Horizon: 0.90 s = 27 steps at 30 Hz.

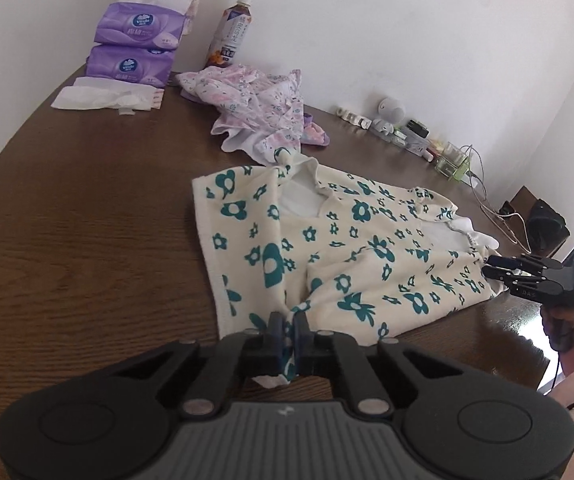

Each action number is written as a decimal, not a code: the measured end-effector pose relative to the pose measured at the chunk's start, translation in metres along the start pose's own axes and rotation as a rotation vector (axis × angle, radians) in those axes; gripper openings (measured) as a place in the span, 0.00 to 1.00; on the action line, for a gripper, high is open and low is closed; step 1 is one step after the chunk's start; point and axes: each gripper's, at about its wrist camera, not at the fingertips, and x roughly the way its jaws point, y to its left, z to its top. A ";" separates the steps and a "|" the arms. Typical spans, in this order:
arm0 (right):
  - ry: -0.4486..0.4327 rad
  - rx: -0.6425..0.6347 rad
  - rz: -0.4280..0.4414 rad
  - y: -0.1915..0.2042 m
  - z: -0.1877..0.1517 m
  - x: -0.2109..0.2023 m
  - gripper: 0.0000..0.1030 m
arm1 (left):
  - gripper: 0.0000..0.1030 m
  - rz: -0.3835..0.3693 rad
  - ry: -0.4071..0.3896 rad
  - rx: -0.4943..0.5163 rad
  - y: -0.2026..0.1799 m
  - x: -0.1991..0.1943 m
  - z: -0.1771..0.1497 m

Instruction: Fold clothes

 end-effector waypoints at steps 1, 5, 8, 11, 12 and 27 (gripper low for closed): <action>0.000 -0.001 0.000 0.000 0.000 0.000 0.39 | 0.04 0.004 0.008 0.006 0.002 0.001 0.002; 0.003 -0.009 0.002 0.000 0.001 0.000 0.39 | 0.04 0.024 0.036 0.027 0.009 0.006 0.010; 0.005 -0.019 0.003 0.000 0.001 0.001 0.39 | 0.04 0.047 0.037 0.026 0.012 0.010 0.013; 0.002 -0.019 0.001 0.001 0.000 0.000 0.39 | 0.10 0.101 -0.005 0.053 0.002 0.002 0.012; 0.001 -0.018 0.001 0.001 0.000 0.000 0.39 | 0.12 0.130 -0.037 0.087 -0.007 -0.003 0.012; -0.192 -0.008 0.190 0.045 0.029 -0.027 0.45 | 0.13 0.076 -0.151 0.386 -0.155 0.076 0.008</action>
